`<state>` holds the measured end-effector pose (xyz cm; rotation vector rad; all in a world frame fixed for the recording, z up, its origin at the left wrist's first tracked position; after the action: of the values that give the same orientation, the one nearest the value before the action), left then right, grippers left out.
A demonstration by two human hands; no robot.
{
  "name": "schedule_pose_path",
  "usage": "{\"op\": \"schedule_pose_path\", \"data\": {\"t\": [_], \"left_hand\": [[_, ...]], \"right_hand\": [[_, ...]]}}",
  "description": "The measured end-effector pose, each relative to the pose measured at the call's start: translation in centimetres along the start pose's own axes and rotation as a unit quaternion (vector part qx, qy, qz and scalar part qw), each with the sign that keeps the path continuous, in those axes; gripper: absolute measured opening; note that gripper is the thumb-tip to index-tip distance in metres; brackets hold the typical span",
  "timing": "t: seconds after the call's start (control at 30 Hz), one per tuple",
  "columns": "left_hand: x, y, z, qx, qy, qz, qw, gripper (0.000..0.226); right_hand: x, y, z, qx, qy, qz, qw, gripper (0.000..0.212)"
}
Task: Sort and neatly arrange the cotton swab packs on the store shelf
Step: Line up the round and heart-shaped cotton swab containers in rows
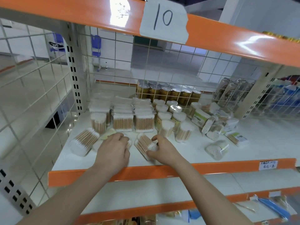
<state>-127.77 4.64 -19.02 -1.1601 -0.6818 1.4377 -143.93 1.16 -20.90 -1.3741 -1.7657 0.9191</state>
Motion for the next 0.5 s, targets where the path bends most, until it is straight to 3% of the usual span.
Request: {"op": "schedule_pose_path", "data": {"t": [0.23,0.5], "left_hand": [[-1.1,0.4,3.2,0.011,0.015,0.022,1.000,0.042],[-2.1,1.6,7.8,0.031,0.049,0.071,0.996,0.037]], "right_hand": [[0.6,-4.1,1.5,-0.031,-0.023,0.033,0.999,0.032],[0.8,-8.3,4.7,-0.016,-0.048,0.028,0.998,0.022]]}}
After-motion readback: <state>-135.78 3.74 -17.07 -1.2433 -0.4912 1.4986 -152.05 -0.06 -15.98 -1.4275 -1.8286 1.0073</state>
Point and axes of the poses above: each hand's wrist, its own x-axis away from the middle knuckle, its own y-axis out of the palm, z = x × y, the point moved 6 cm from there along -x, towards the middle knuckle, and after that the axes turned 5 degrees about x, right-handed, at the moved point
